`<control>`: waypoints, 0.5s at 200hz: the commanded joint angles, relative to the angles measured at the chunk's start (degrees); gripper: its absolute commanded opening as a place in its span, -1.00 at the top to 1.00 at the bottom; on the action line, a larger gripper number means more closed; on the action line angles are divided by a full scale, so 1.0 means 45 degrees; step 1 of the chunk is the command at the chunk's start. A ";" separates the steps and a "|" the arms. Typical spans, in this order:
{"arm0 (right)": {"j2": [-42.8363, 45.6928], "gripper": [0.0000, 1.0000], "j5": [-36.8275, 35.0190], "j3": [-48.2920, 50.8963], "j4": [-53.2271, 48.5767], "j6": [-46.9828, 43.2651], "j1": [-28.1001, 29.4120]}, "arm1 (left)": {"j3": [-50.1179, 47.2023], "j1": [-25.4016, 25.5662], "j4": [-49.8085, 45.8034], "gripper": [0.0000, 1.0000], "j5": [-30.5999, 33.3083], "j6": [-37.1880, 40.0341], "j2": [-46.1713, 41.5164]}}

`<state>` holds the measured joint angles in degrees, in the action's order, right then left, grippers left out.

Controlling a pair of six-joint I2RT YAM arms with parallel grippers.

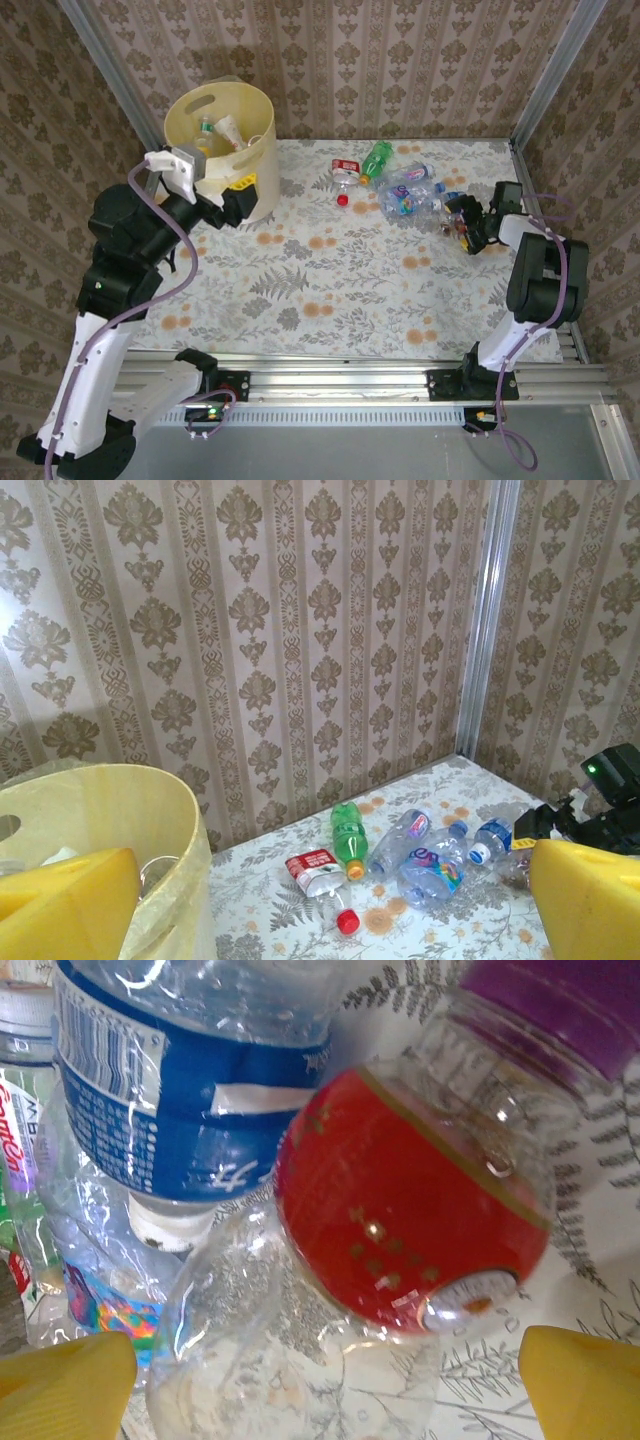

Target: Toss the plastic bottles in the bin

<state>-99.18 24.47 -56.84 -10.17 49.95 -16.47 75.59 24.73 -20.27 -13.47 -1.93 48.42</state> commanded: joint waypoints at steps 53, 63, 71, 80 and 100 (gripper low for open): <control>-0.1310 -0.96 0.0618 -0.0110 0.0657 0.0310 -0.0016 | -0.0158 0.0109 0.0317 -1.00 0.0201 -0.0313 -0.0139; -0.1423 -0.95 0.0598 -0.0076 0.0660 0.0159 -0.0007 | -0.0158 0.0105 0.0324 -0.99 0.0187 -0.0349 -0.0082; -0.1520 -0.93 0.0648 -0.0018 0.0603 0.0033 -0.0004 | -0.0163 0.0104 0.0381 -1.00 0.0151 -0.0403 -0.0052; -0.1554 -0.90 0.0721 0.0093 0.0672 -0.0018 -0.0005 | -0.0158 0.0123 0.0393 -0.99 0.0143 -0.0457 -0.0002; -0.1342 -0.84 0.0755 0.0452 0.0801 -0.0139 0.0094 | -0.0154 0.0182 0.0449 -1.00 0.0104 -0.0537 0.0069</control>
<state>-103.88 26.41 -57.71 -7.46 50.74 -16.91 75.33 24.80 -20.16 -13.02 -2.98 48.66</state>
